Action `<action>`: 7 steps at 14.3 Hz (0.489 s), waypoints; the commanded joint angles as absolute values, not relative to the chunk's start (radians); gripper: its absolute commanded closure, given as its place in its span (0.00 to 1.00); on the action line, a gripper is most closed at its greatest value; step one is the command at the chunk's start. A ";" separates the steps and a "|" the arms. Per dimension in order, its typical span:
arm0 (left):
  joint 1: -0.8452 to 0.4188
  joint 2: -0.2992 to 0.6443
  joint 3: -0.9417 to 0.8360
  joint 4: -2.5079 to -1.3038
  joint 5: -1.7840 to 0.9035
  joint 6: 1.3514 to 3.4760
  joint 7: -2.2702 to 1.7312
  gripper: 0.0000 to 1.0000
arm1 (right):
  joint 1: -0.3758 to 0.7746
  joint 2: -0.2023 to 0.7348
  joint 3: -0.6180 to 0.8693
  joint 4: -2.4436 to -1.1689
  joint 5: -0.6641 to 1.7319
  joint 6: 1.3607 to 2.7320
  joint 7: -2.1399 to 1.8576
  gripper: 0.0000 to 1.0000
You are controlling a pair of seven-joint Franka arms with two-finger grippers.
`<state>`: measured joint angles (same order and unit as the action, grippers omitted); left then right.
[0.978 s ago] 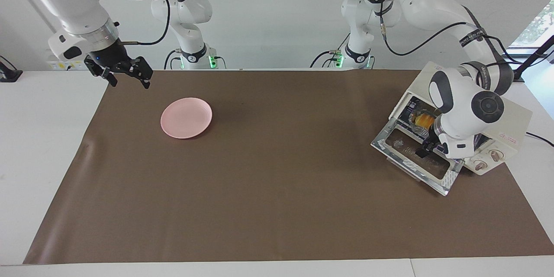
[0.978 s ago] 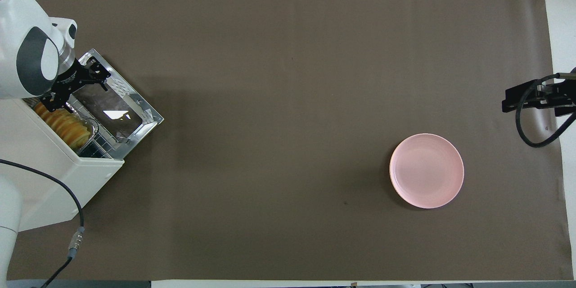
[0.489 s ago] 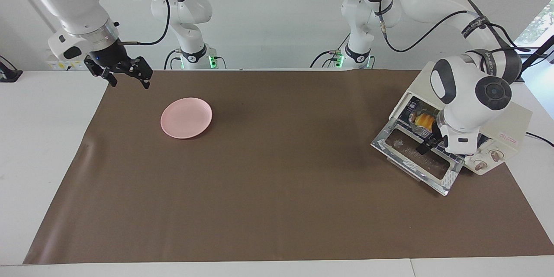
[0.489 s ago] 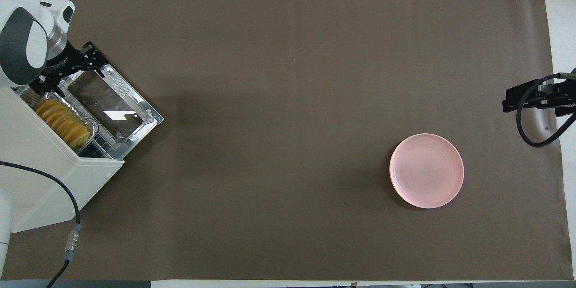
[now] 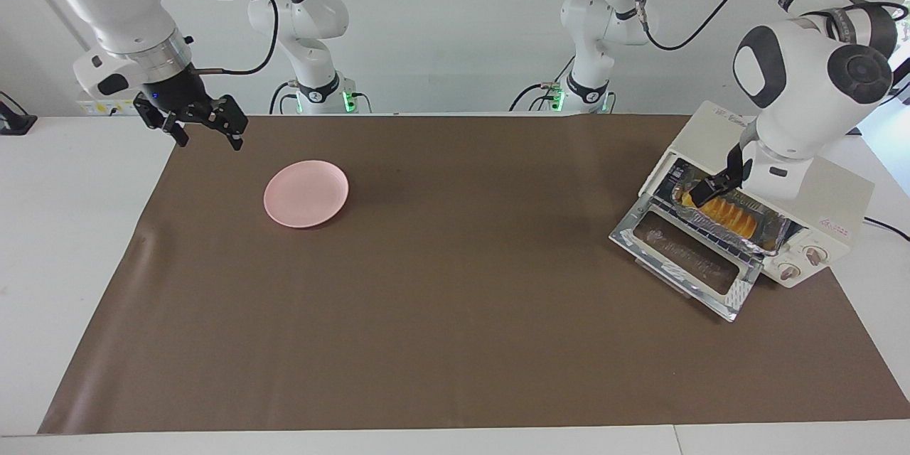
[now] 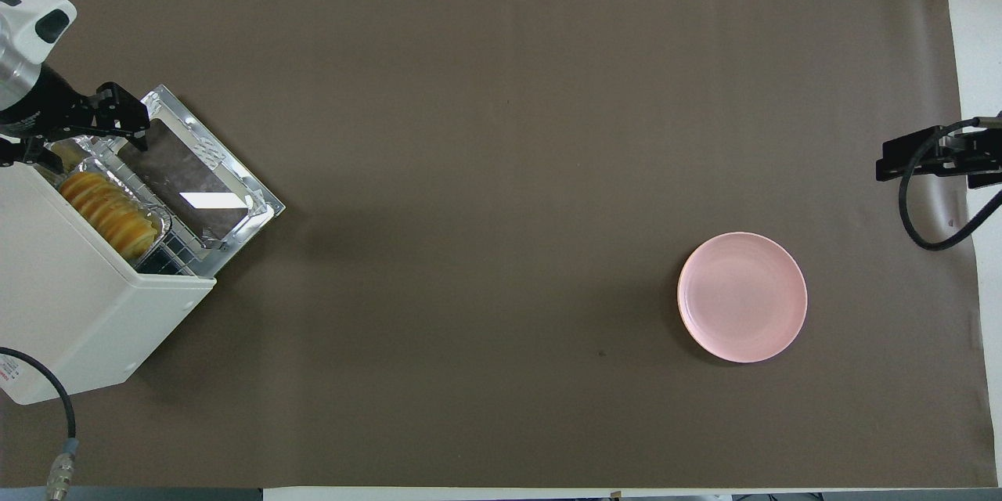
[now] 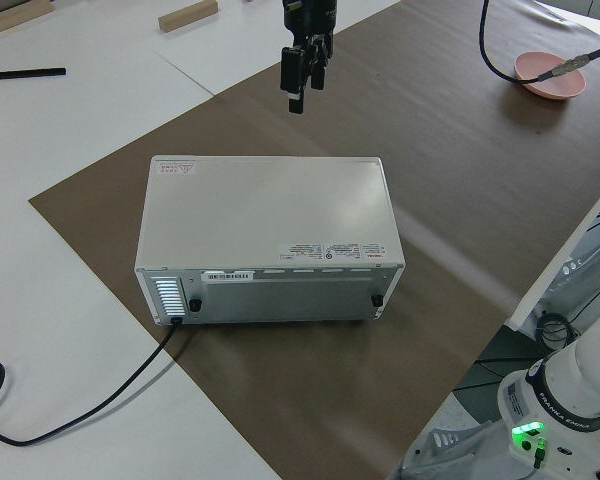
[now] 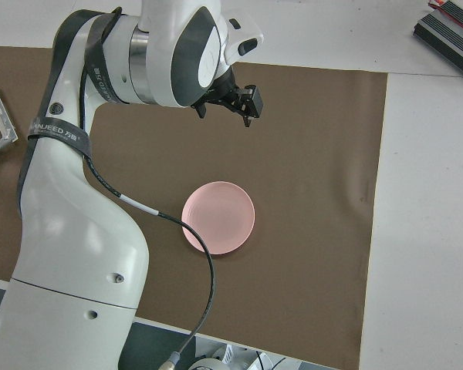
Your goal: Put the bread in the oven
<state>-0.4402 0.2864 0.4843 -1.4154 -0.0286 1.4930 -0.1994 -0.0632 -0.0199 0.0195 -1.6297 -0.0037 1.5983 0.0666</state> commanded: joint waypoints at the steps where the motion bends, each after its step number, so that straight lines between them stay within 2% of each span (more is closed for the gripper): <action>1: -0.440 0.192 0.485 -1.471 -0.023 1.441 -0.086 0.00 | -0.075 -0.029 0.026 -1.640 0.006 1.627 0.071 0.00; 5: -0.429 0.039 0.492 -1.589 -0.023 1.382 -0.015 0.00 | -0.074 -0.028 0.026 -1.641 0.008 1.649 0.075 0.00; 7: -0.440 0.015 0.488 -1.598 -0.023 1.367 -0.015 0.00 | -0.074 -0.028 0.028 -1.641 0.008 1.649 0.077 0.00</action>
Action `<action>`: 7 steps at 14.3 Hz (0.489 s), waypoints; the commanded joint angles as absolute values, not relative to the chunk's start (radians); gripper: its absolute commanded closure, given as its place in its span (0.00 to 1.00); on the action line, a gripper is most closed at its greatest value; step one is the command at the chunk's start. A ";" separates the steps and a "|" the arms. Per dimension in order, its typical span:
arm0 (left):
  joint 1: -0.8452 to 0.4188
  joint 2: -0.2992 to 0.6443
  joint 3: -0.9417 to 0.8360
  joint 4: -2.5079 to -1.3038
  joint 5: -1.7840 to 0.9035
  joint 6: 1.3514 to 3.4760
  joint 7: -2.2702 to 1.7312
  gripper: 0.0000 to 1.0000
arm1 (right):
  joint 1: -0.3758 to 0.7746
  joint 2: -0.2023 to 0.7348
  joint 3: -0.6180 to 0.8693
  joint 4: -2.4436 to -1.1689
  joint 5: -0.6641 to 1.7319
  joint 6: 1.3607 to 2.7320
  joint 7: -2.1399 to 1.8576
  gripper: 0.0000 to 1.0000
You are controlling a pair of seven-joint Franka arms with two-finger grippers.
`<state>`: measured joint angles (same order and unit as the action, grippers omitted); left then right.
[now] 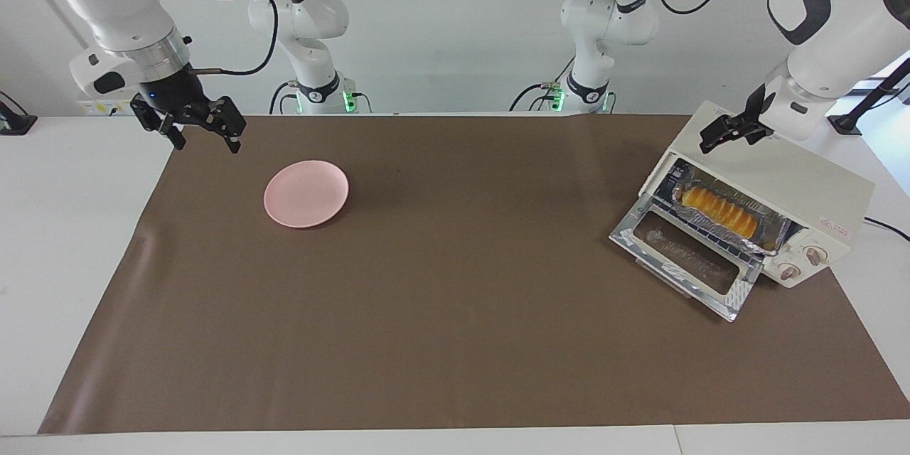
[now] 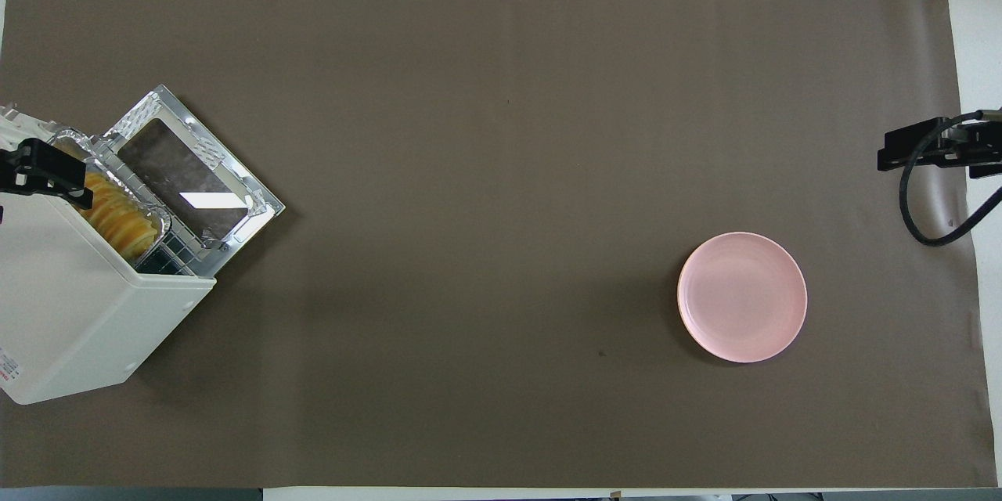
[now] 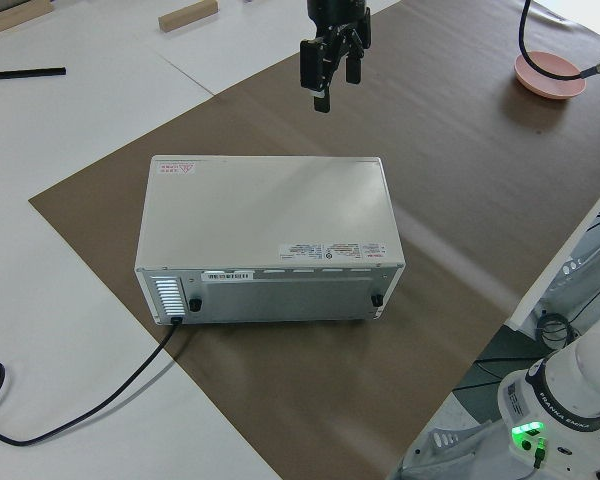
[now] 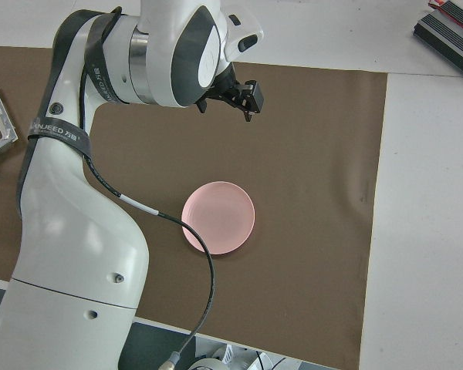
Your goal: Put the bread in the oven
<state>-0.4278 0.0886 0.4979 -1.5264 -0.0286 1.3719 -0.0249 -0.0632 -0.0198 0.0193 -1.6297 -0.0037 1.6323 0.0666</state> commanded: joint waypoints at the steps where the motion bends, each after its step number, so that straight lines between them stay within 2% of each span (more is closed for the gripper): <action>1: -0.427 0.002 0.482 -1.598 -0.023 1.368 -0.014 0.00 | -0.074 -0.028 0.028 -1.641 0.008 1.649 0.077 0.00; 2: -0.417 -0.002 0.473 -1.600 -0.023 1.368 -0.014 0.00 | -0.074 -0.028 0.028 -1.641 0.008 1.648 0.077 0.00; 5: -0.215 0.000 0.257 -1.591 -0.021 1.434 -0.002 0.00 | -0.072 -0.028 0.028 -1.641 0.008 1.647 0.078 0.00; 7: -0.169 0.002 0.200 -1.597 -0.021 1.459 -0.002 0.00 | -0.072 -0.028 0.026 -1.641 0.008 1.647 0.081 0.00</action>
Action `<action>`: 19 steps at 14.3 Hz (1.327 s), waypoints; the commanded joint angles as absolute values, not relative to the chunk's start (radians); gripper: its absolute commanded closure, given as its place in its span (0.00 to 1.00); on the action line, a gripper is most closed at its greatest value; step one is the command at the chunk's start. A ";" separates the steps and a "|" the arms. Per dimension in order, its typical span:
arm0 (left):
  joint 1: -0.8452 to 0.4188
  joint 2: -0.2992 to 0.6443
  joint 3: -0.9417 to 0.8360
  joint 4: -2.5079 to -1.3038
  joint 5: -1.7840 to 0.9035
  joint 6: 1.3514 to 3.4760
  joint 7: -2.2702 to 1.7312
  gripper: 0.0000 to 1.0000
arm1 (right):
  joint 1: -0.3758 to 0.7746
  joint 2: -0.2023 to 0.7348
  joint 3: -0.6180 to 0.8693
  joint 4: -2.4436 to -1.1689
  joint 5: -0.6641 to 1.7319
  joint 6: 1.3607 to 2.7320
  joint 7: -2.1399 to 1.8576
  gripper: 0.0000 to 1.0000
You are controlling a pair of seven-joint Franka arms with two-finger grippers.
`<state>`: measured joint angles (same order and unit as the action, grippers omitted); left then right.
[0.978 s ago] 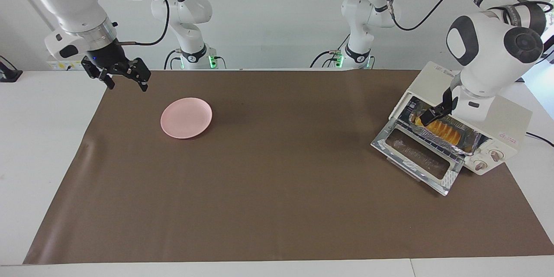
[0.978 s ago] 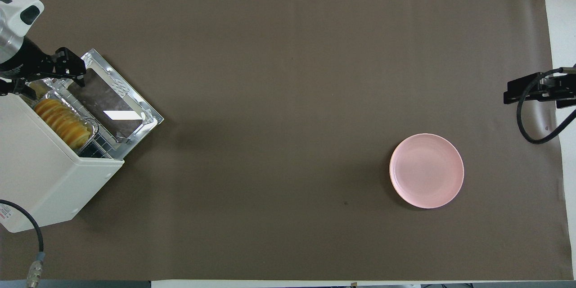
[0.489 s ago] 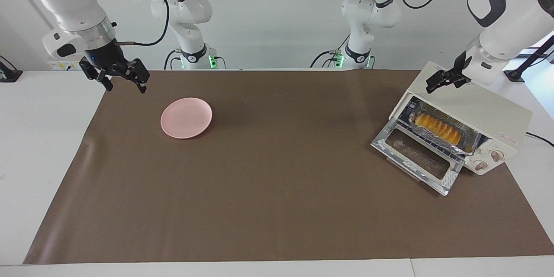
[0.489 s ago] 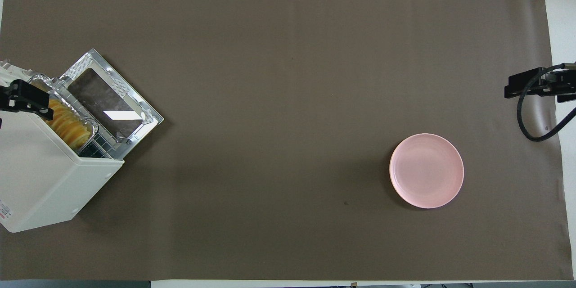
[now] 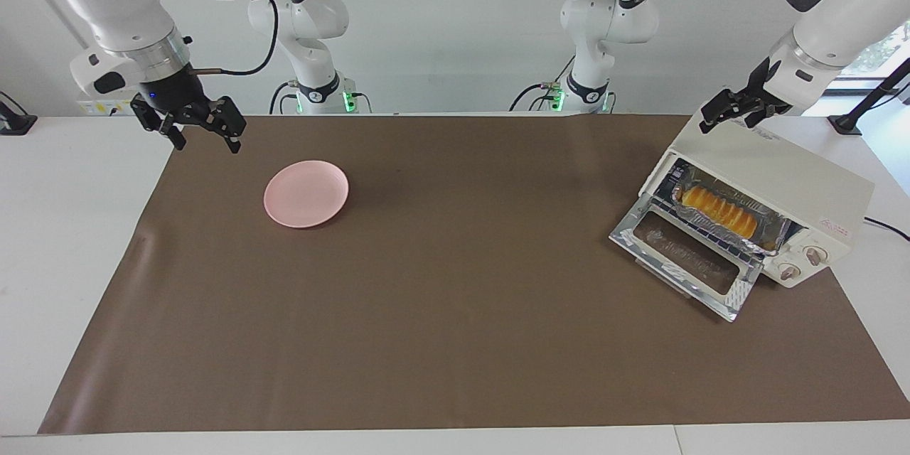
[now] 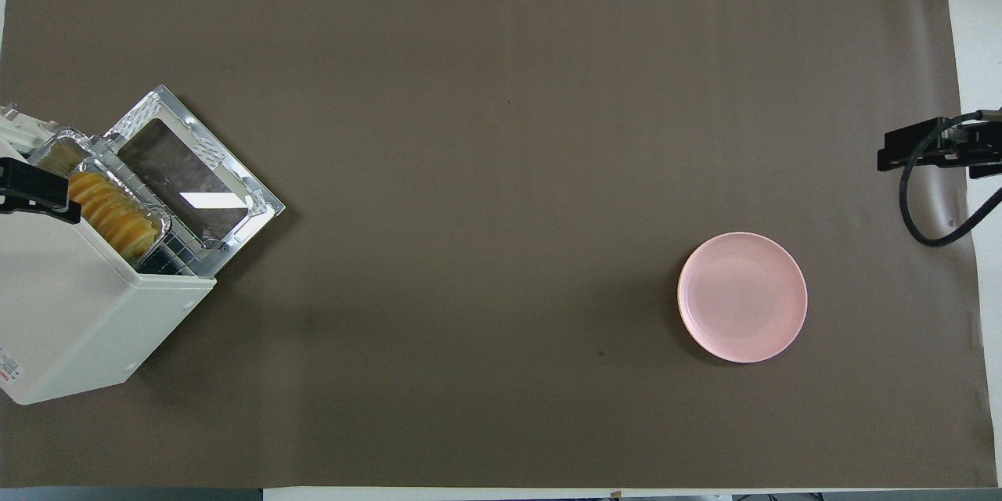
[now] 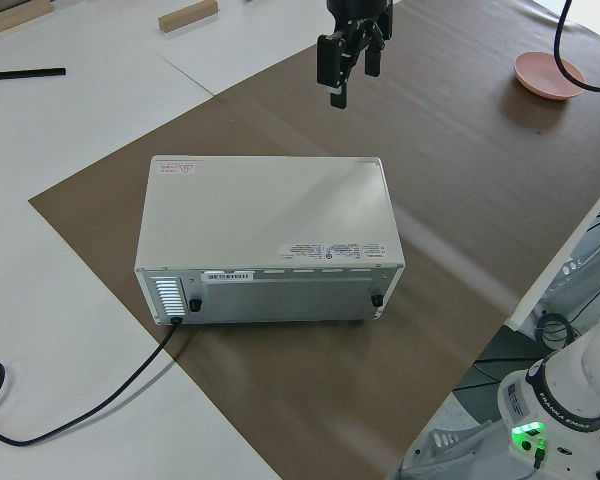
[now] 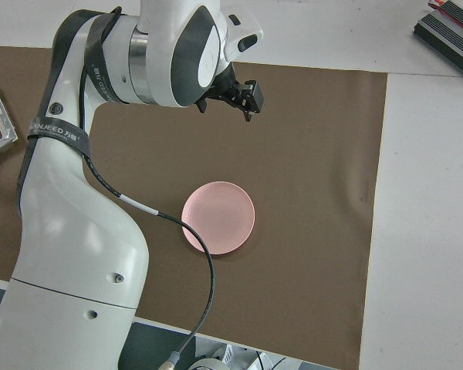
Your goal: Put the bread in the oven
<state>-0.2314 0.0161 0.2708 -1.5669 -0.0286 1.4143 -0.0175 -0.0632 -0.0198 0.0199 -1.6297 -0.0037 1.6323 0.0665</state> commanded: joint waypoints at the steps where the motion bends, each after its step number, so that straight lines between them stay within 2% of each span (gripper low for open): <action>1: -0.163 -0.002 0.193 -1.600 -0.021 1.447 0.005 0.00 | -0.072 -0.028 0.028 -1.641 0.008 1.647 0.081 0.00; 4: -0.068 -0.060 0.100 -1.681 -0.021 1.459 0.073 0.00 | -0.071 -0.028 0.028 -1.641 0.009 1.646 0.081 0.00; 19: -0.084 -0.060 0.020 -1.677 -0.006 1.511 0.077 0.00 | -0.072 -0.032 0.028 -1.649 0.008 1.629 0.075 0.00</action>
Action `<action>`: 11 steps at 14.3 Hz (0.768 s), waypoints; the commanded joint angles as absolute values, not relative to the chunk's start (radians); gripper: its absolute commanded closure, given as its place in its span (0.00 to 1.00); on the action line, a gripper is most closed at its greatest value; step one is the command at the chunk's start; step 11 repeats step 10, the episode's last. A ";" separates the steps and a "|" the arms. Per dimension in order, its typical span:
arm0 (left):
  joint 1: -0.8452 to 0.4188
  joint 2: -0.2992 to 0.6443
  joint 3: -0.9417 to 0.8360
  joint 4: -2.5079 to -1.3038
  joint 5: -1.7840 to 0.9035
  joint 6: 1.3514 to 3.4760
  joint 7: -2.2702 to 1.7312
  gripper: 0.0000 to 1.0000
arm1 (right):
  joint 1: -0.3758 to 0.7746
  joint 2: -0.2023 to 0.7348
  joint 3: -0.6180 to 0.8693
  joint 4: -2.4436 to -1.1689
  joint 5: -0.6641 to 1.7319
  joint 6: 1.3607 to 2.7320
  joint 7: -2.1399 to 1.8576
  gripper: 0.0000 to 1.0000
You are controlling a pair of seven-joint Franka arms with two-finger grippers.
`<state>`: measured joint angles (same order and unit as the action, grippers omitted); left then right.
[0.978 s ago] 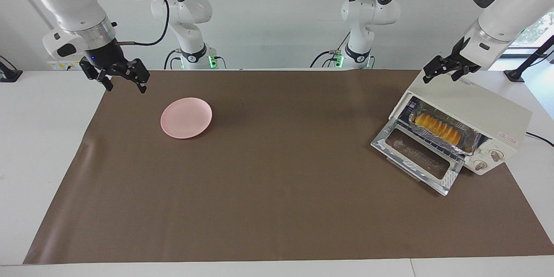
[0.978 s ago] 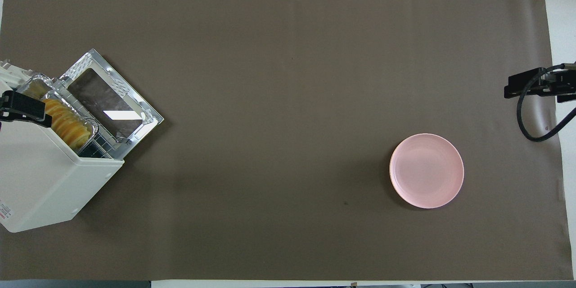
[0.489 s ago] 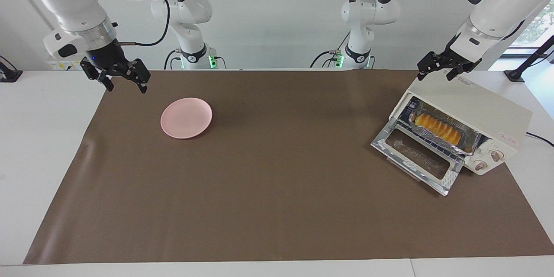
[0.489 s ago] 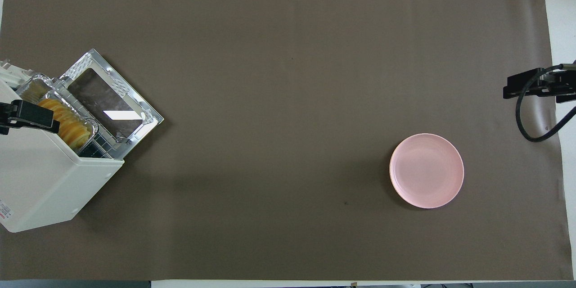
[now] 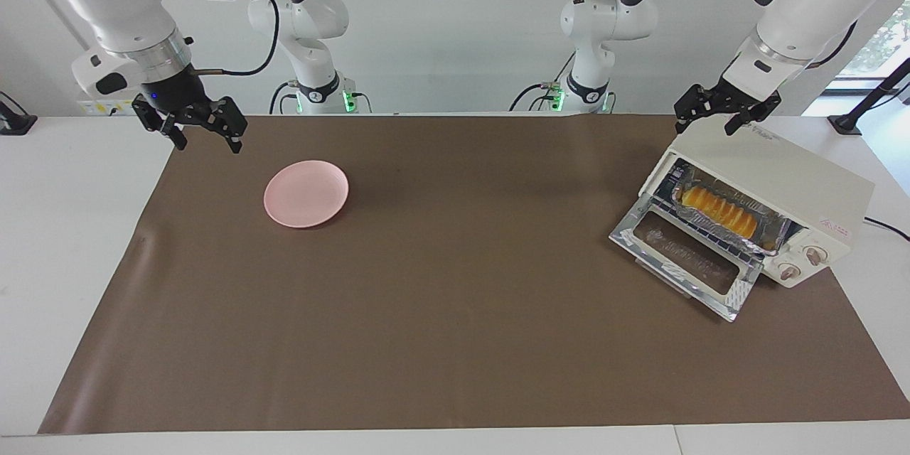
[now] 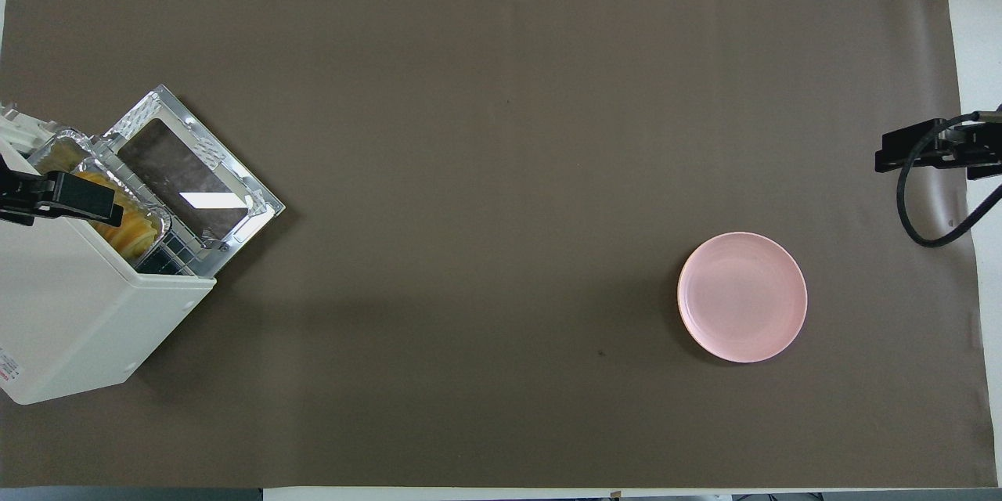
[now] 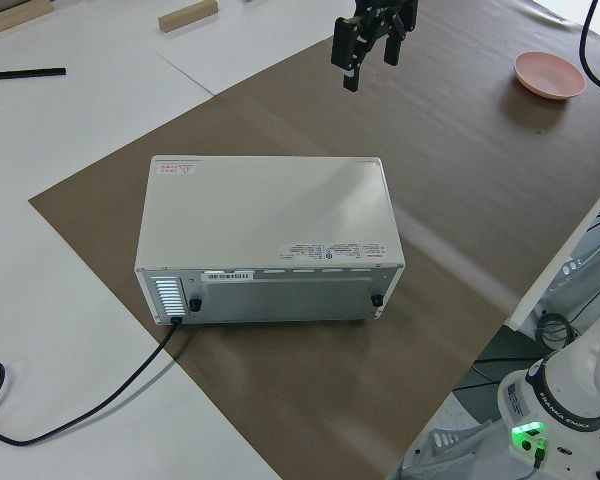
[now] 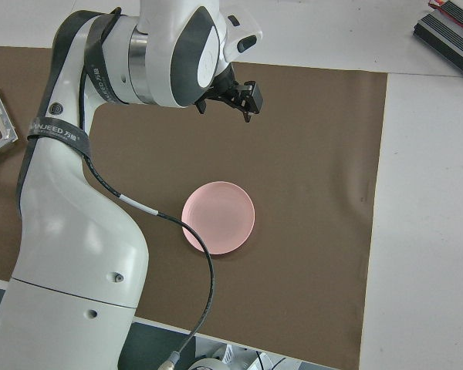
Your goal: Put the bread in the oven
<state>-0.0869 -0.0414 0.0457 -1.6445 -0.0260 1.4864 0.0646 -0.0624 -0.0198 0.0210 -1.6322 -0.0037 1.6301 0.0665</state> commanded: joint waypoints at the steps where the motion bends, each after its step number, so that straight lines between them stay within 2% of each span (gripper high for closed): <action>1: -0.087 -0.061 -0.006 -1.677 -0.005 1.516 0.077 0.00 | -0.072 -0.032 0.028 -1.649 0.008 1.628 0.075 0.00; 11: -0.075 -0.060 -0.008 -1.675 -0.003 1.534 0.074 0.00 | -0.074 -0.034 0.028 -1.649 0.008 1.601 0.075 0.00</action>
